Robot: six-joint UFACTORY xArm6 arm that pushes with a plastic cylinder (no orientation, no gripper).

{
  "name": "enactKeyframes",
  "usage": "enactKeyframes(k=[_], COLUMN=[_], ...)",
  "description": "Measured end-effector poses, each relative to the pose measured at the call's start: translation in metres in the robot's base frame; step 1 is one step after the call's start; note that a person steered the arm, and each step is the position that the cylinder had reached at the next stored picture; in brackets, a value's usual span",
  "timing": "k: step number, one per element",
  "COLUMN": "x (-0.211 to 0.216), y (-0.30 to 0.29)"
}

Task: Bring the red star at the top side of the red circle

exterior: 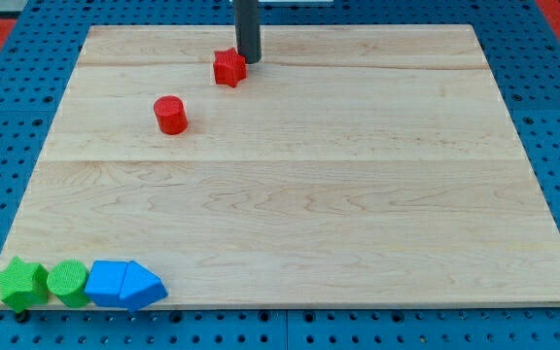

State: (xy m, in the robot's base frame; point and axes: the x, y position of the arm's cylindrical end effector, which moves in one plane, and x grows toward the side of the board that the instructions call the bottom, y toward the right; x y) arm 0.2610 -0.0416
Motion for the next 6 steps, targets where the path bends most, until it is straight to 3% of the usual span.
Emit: enactKeyframes(k=[2, 4, 5, 6], x=[0.013, 0.067, 0.071, 0.048], y=[-0.009, -0.026, -0.041, -0.097])
